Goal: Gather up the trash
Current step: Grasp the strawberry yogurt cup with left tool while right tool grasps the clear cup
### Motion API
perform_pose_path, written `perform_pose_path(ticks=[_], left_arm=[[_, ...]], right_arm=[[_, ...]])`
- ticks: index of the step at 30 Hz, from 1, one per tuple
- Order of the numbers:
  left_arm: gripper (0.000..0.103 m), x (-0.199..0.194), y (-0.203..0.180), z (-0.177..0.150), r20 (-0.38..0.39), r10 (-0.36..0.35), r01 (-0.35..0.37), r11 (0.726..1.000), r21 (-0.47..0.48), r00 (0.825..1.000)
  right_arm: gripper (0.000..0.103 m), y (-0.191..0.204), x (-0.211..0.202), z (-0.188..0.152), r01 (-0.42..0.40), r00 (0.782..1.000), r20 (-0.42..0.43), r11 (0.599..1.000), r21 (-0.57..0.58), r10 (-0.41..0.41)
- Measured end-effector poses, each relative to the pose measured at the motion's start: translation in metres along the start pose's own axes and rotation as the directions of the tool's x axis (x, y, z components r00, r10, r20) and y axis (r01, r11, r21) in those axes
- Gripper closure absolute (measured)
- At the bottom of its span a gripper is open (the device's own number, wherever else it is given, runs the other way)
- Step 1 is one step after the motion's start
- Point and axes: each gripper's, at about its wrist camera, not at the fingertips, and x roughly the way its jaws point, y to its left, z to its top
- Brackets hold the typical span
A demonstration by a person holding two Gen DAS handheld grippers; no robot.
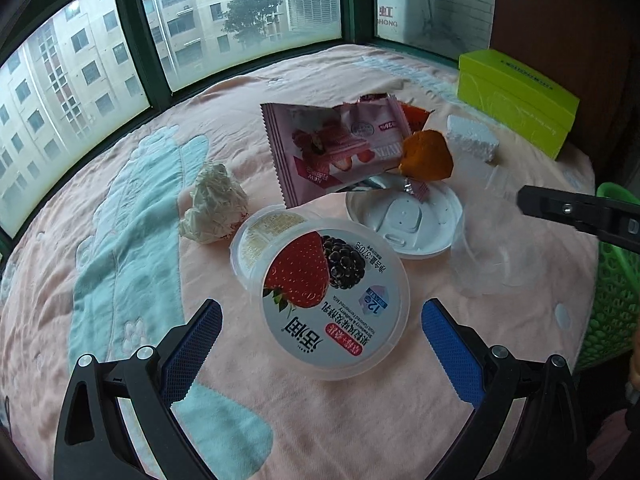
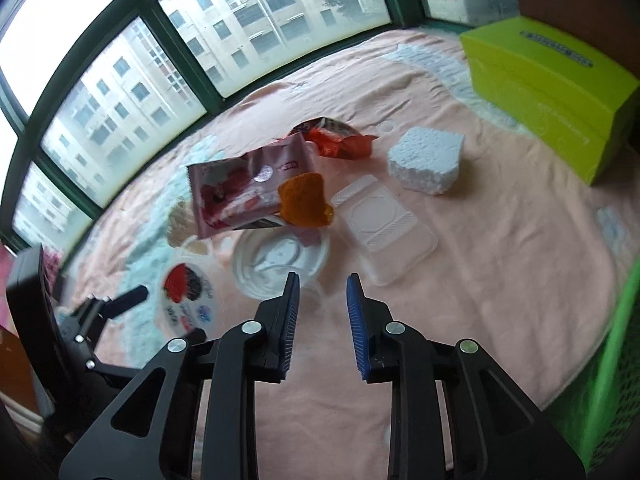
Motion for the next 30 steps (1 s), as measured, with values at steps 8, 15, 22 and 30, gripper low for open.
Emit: perform_pose_path(ticks=[8, 15, 22, 30], left_arm=[[0.006, 0.011, -0.007, 0.001, -0.013, 0.031, -0.03, 0.999, 0.032, 0.999], [0.013, 0.02, -0.009, 0.001, -0.037, 0.046, -0.045, 0.999, 0.027, 0.998], [0.015, -0.003, 0.0, -0.001, 0.002, 0.018, -0.018, 1.0, 0.005, 1.0], [0.015, -0.043, 0.036, -0.011, 0.047, 0.033, -0.028, 0.995, -0.095, 0.998]], right_arm=[[0.049, -0.002, -0.012, -0.007, 0.006, 1.0, 0.023, 1.0, -0.002, -0.006], [0.035, 0.01, -0.018, -0.013, 0.045, 0.998, 0.042, 0.997, -0.068, -0.043], [0.021, 0.021, -0.022, -0.015, 0.057, 0.997, 0.057, 0.992, -0.115, -0.05], [0.016, 0.04, -0.001, -0.015, 0.065, 0.998, 0.018, 0.98, -0.188, -0.062]])
